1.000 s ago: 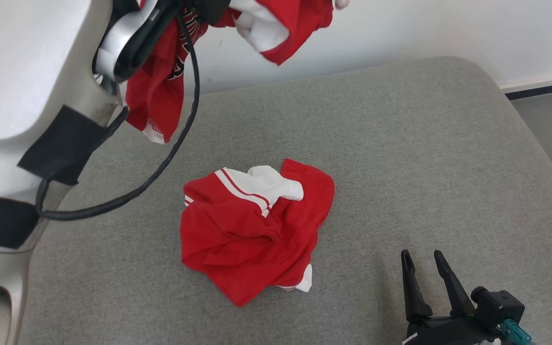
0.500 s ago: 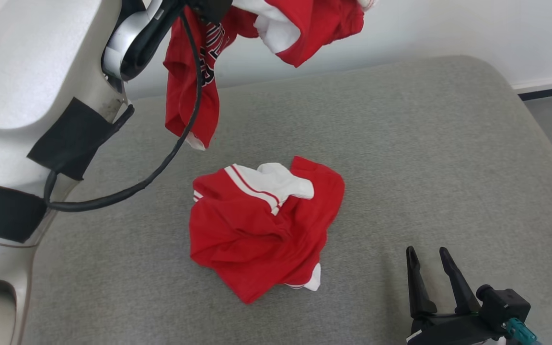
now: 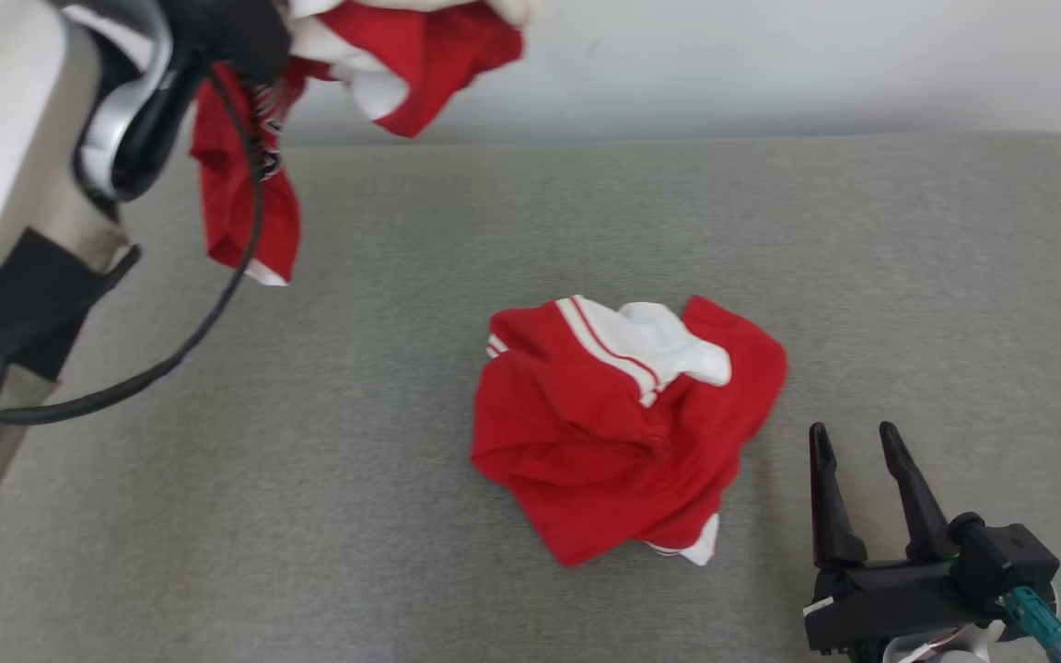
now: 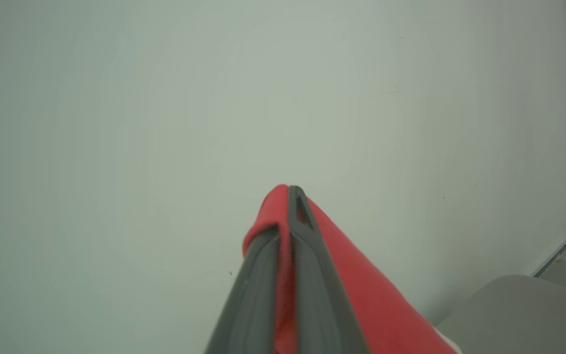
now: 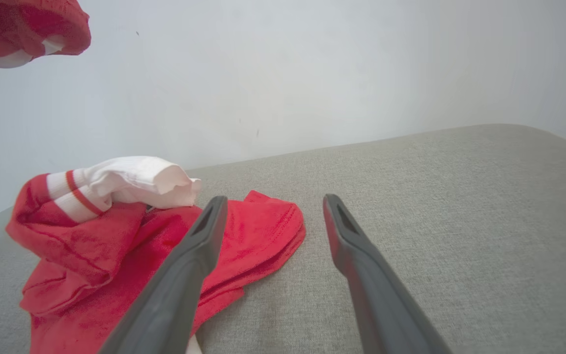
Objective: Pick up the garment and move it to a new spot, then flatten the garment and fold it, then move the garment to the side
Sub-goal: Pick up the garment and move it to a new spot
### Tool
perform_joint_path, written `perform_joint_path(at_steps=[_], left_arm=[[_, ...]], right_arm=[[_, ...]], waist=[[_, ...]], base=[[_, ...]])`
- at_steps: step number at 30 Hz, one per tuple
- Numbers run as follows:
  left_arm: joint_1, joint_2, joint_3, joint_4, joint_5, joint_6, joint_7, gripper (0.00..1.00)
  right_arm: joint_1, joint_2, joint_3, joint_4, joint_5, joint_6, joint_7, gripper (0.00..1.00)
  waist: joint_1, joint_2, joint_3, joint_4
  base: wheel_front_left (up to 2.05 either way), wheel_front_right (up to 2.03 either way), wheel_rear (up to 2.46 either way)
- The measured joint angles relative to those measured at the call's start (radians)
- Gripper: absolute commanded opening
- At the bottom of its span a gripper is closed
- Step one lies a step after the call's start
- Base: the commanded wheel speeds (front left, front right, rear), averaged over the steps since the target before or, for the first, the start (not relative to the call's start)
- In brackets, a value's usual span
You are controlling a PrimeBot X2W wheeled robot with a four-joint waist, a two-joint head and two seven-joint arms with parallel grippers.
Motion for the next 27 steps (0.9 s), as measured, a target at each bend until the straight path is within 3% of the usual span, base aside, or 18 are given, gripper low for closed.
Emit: perform_joint_path(at_steps=[15,27], left_arm=[[0.135,0.156,0.075,0.109,-0.048,0.021,-0.095,0.00],[0.192,0.209,0.135,0.275,-0.071,0.014,-0.158,0.00]], right_arm=[[0.013,0.000,-0.023,-0.188,-0.132,0.000,0.000,1.00],[0.048,0.000,0.015,-0.338,-0.241,0.000,0.000,1.00]], waist=[[0.0000,0.0000,0.055,0.204],[0.0001,0.0000,0.135,0.290]], base=[[0.00,0.00,0.00],[0.00,0.00,0.00]])
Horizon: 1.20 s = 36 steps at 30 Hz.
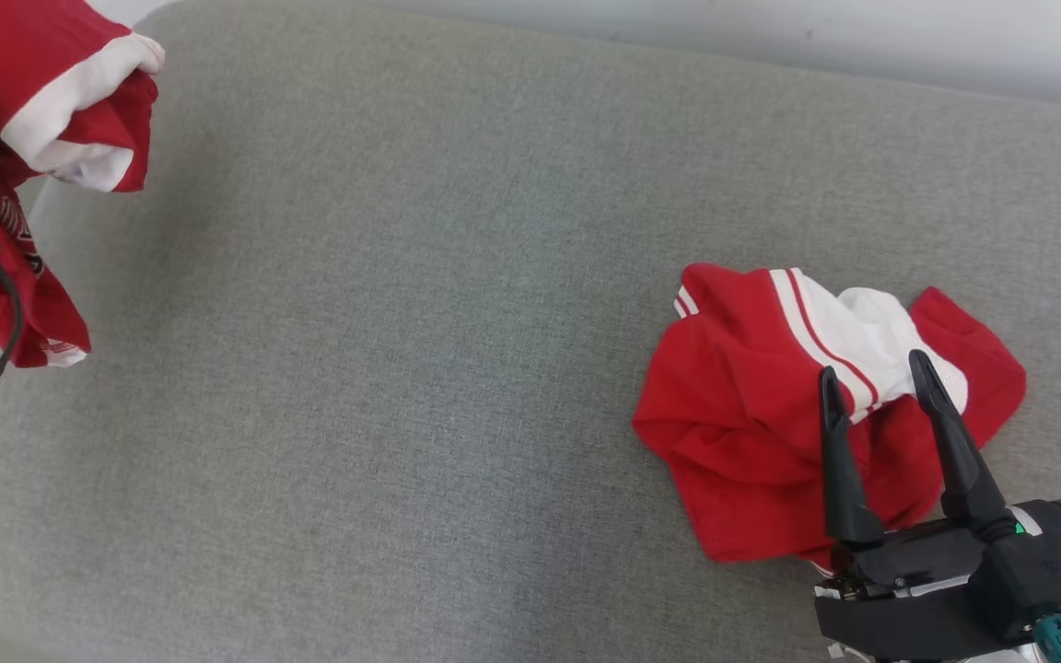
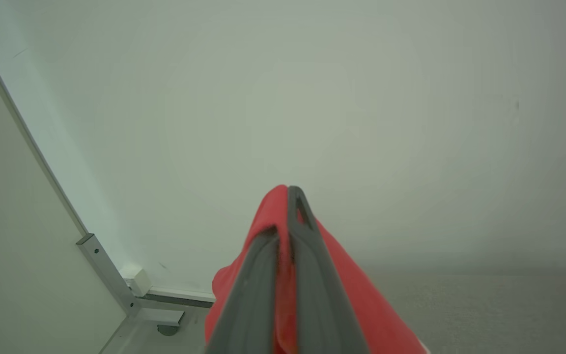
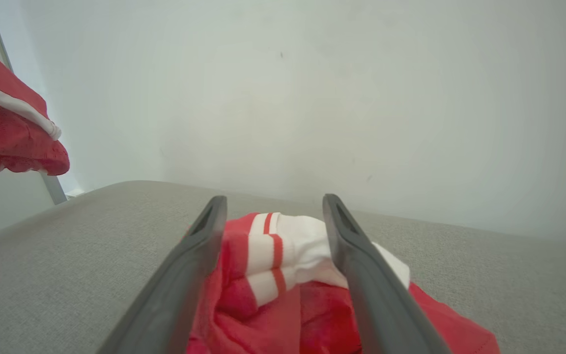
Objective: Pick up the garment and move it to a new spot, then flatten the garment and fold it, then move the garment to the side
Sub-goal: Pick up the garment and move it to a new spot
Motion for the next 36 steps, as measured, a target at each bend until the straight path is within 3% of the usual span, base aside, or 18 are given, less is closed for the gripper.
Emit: perform_joint_path(at_steps=[8,15,23,31,32,33,34,36], left_arm=[[0.021,-0.009,0.040,0.066,0.004,-0.008,-0.012,0.00],[0.068,-0.056,0.089,0.116,0.014,-0.012,-0.015,0.00],[0.151,-0.119,0.031,0.281,0.045,-0.020,-0.015,0.00],[0.186,-0.171,0.014,0.385,0.008,-0.026,0.021,0.00],[0.188,-0.173,0.013,0.390,0.003,-0.026,0.020,0.23],[0.188,-0.175,0.010,0.392,0.003,-0.026,0.020,0.90],[0.188,-0.176,0.004,0.393,0.002,-0.026,0.020,1.00],[0.189,-0.177,0.001,0.397,0.002,-0.026,0.014,1.00]], right_arm=[[0.002,-0.011,0.019,-0.055,-0.026,0.000,0.000,1.00],[0.003,-0.022,0.033,-0.093,-0.034,0.000,0.000,1.00],[-0.021,-0.024,0.065,-0.123,-0.044,0.000,0.000,1.00],[-0.038,-0.026,0.076,-0.143,-0.051,0.000,0.000,1.00],[-0.040,-0.026,0.077,-0.145,-0.051,0.000,0.000,1.00],[-0.041,-0.026,0.078,-0.146,-0.050,0.000,0.000,1.00],[-0.040,-0.026,0.080,-0.146,-0.050,0.000,0.000,1.00],[-0.041,-0.026,0.083,-0.144,-0.049,0.000,0.000,1.00]], waist=[[-0.0001,0.0000,0.035,0.020],[-0.0001,0.0000,0.064,0.013],[-0.0001,0.0000,0.085,-0.013],[-0.0001,0.0000,0.093,-0.024],[-0.0001,0.0000,0.091,-0.023],[0.0000,0.0000,0.088,-0.023],[-0.0001,0.0000,0.085,-0.022],[-0.0001,0.0000,0.075,-0.021]], base=[[0.00,0.00,0.00],[0.00,0.00,0.00],[0.00,0.00,0.00],[0.00,0.00,0.00],[0.00,0.00,0.00],[0.00,0.00,0.00],[0.00,0.00,0.00],[0.00,0.00,0.00]])
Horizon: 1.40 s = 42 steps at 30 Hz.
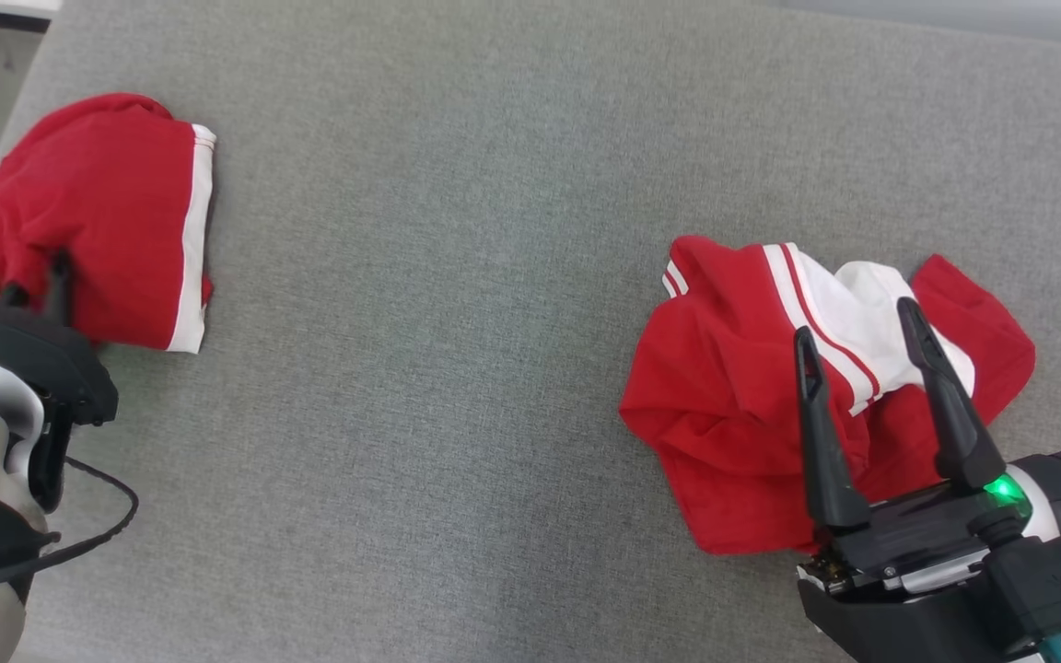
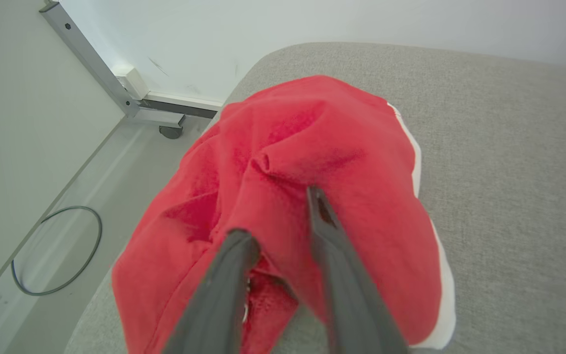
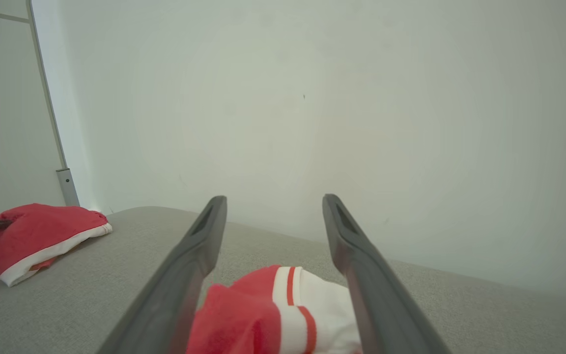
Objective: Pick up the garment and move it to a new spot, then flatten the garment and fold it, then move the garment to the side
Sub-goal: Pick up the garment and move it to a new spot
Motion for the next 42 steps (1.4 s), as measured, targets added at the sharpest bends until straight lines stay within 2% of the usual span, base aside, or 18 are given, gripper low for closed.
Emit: perform_joint_path(at_steps=[10,20,25,31,34,37,42], left_arm=[[0.017,0.028,-0.023,-0.001,-0.036,-0.001,0.008,1.00],[0.055,0.060,-0.048,-0.029,-0.108,-0.001,0.186,1.00],[0.063,0.093,-0.054,-0.056,-0.112,-0.001,0.136,1.00],[0.065,0.105,-0.039,-0.107,-0.118,-0.001,0.006,1.00],[0.088,0.109,-0.036,-0.144,-0.100,0.001,-0.018,1.00],[0.114,0.114,-0.009,-0.217,-0.072,0.020,-0.026,1.00],[0.227,0.117,0.130,-0.454,0.026,0.083,-0.029,1.00]], right_arm=[[0.000,0.012,0.013,0.028,0.025,0.000,0.000,1.00],[0.003,0.023,0.014,0.048,0.054,0.000,0.000,1.00],[0.003,0.024,0.009,0.055,0.080,0.000,0.000,1.00],[0.015,0.024,-0.003,0.072,0.114,0.000,0.000,1.00],[0.022,0.024,-0.013,0.081,0.119,0.000,0.000,1.00],[0.029,0.024,-0.026,0.087,0.124,0.000,0.000,1.00],[0.052,0.024,-0.047,0.112,0.136,0.000,0.000,1.00]], waist=[[0.0000,-0.0001,-0.068,0.000],[-0.0001,-0.0001,-0.137,-0.007],[-0.0001,-0.0001,-0.164,-0.016],[-0.0001,-0.0002,-0.217,-0.040],[-0.0002,-0.0002,-0.239,-0.058],[-0.0001,-0.0001,-0.259,-0.080],[-0.0002,-0.0002,-0.289,-0.115]], base=[[0.00,0.00,0.00],[0.00,0.00,0.00],[0.00,0.00,0.00],[0.00,0.00,0.00],[0.00,0.00,0.00],[0.00,0.00,0.00],[0.00,0.00,0.00]])
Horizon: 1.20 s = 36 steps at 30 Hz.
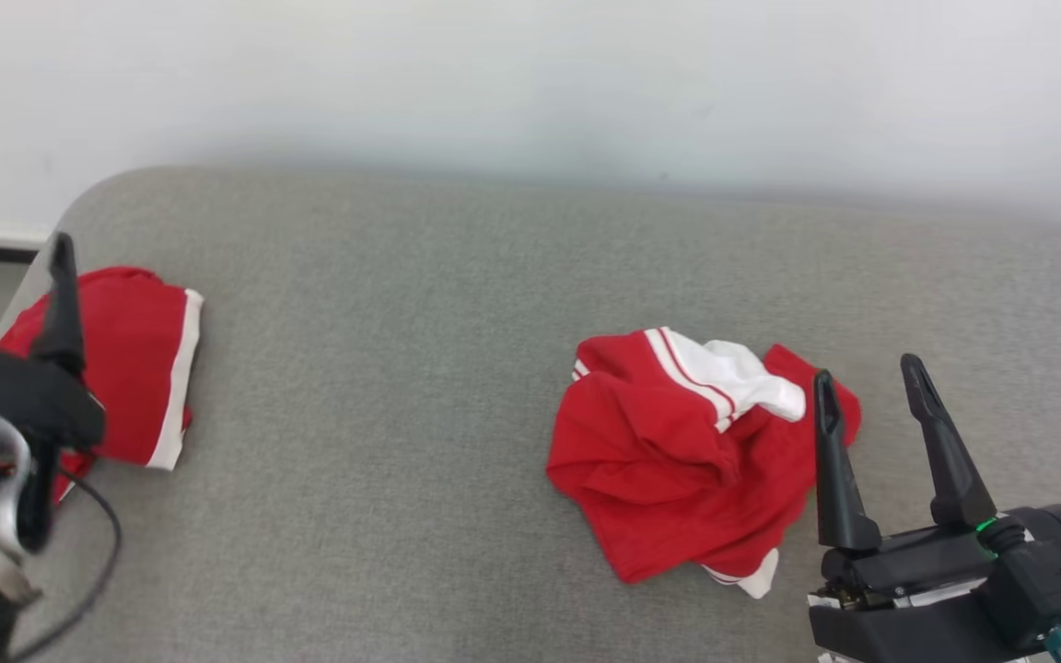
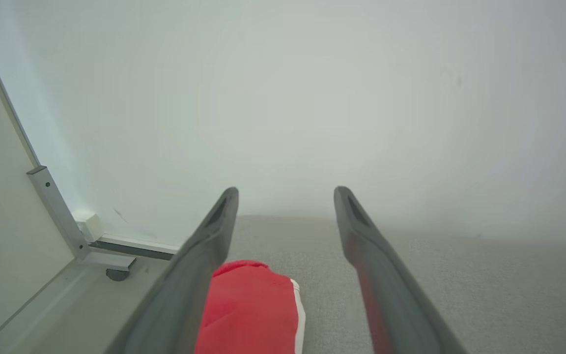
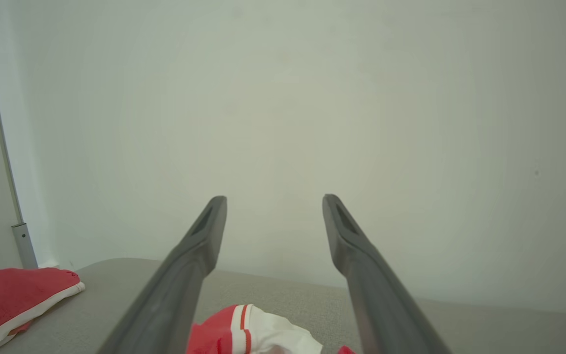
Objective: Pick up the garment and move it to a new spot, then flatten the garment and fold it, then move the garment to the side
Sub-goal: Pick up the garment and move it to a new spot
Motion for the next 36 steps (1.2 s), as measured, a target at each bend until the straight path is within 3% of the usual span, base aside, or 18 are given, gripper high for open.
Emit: perform_joint_path(at_steps=[6,15,22,32,36], left_arm=[[0.196,-0.059,0.137,-0.237,0.127,0.039,0.000,1.00],[0.421,-0.175,0.262,-0.442,0.255,0.057,0.000,1.00],[0.521,-0.252,0.309,-0.512,0.332,0.047,0.000,1.00],[0.646,-0.304,0.327,-0.554,0.484,0.029,0.000,1.00],[0.698,-0.346,0.334,-0.568,0.497,0.019,0.000,1.00]], right_arm=[[0.018,0.000,-0.022,0.029,0.010,0.000,0.000,1.00],[0.046,0.000,-0.042,0.086,0.013,0.000,0.000,1.00],[0.058,0.000,-0.056,0.154,0.020,0.000,0.000,1.00],[0.070,0.000,-0.076,0.269,0.022,0.000,0.000,1.00],[0.070,0.001,-0.080,0.300,0.024,0.000,0.000,1.00]], waist=[[0.0001,0.0001,-0.029,-0.043],[0.0001,0.0001,-0.055,-0.096],[0.0002,0.0002,-0.056,-0.111],[0.0002,0.0001,-0.054,-0.117],[0.0002,0.0002,-0.053,-0.118]], base=[[0.00,0.00,0.00],[0.00,0.00,0.00],[0.00,0.00,0.00],[0.00,0.00,0.00],[0.00,0.00,0.00]])
